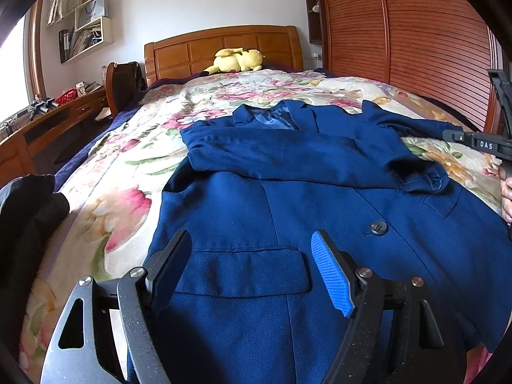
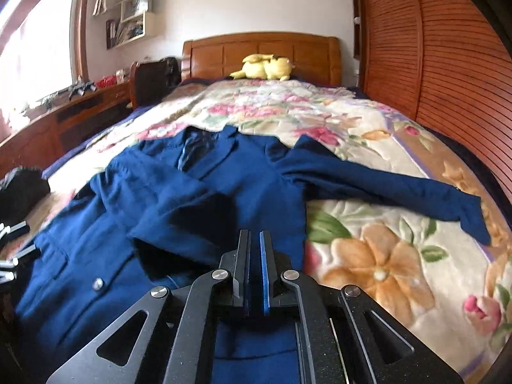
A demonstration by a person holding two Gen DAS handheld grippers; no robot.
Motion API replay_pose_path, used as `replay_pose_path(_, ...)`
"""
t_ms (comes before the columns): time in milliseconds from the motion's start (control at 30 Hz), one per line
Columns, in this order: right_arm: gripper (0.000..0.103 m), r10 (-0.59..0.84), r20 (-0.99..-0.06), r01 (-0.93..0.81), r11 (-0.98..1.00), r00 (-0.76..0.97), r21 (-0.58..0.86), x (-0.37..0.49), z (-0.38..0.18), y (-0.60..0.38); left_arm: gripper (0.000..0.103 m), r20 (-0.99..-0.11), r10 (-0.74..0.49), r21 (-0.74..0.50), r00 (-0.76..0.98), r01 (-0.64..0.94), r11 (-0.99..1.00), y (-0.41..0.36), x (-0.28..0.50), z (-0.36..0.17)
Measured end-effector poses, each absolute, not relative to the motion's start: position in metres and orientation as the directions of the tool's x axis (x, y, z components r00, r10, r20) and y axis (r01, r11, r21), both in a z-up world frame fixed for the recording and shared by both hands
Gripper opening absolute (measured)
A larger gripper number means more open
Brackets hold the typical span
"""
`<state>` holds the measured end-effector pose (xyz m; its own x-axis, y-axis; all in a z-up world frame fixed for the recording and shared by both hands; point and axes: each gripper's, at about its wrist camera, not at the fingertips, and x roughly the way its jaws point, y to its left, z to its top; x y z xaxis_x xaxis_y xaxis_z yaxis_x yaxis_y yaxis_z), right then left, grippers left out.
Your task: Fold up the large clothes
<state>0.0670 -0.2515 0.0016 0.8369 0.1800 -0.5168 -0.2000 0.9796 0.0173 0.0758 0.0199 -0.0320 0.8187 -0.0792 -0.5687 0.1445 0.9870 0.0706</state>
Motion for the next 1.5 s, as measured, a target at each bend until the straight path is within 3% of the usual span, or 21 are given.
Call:
replay_pose_path(167,0.008,0.216,-0.522,-0.241,0.970,0.825,0.022,0.067,0.001,-0.245,0.078,-0.551,-0.078,0.087,0.831,0.150,0.985,0.015,0.072,-0.027)
replay_pose_path(267,0.026,0.221,-0.518,-0.264,0.964,0.826,-0.010,0.069,0.005,-0.236,0.078,-0.537,-0.091,0.091,0.838,0.165,0.982,0.012,0.069,-0.022)
replay_pose_path(333,0.053,0.246,-0.518,-0.290,0.957,0.819,-0.003,0.069,0.005,-0.225,0.078,-0.529,-0.106,0.078,0.842,0.173,0.982,0.011,0.069,-0.017)
replay_pose_path(400,0.061,0.286,-0.527,-0.329,0.944,0.801,0.013,0.077,0.002,-0.219,0.078,-0.523,-0.133,0.049,0.842,0.185,0.981,0.012,0.071,-0.013)
replay_pose_path(667,0.061,0.303,-0.655,-0.449,0.891,0.692,-0.062,0.119,-0.016,-0.173,0.078,-0.513,-0.183,0.026,0.839,0.229,0.973,0.005,0.083,-0.003)
replay_pose_path(1000,0.061,0.313,-0.737,-0.557,0.824,0.599,-0.103,0.158,-0.031,-0.146,0.078,-0.507,-0.206,-0.004,0.837,0.237,0.972,-0.003,0.106,-0.001)
replay_pose_path(1067,0.059,0.299,-0.749,-0.571,0.811,0.591,-0.127,0.162,-0.036,-0.142,0.078,-0.512,-0.198,0.006,0.836,0.234,0.972,-0.006,0.108,-0.004)
replay_pose_path(1133,0.038,0.299,-0.745,-0.579,0.803,0.596,-0.140,0.164,-0.036,-0.144,0.078,-0.517,-0.191,0.011,0.834,0.230,0.973,-0.007,0.110,-0.006)
replay_pose_path(1167,0.032,0.303,-0.738,-0.573,0.808,0.603,-0.136,0.164,-0.033,-0.147,0.078,-0.520,-0.190,0.011,0.832,0.229,0.973,-0.007,0.110,-0.007)
replay_pose_path(1233,0.008,0.319,-0.719,-0.552,0.827,0.618,-0.108,0.166,-0.025,-0.155,0.078,-0.525,-0.187,0.011,0.830,0.226,0.974,-0.007,0.111,-0.009)
replay_pose_path(1500,0.003,0.295,-0.625,-0.449,0.888,0.723,-0.100,0.170,-0.003,-0.208,0.078,-0.531,-0.185,-0.002,0.827,0.218,0.976,-0.010,0.114,-0.012)
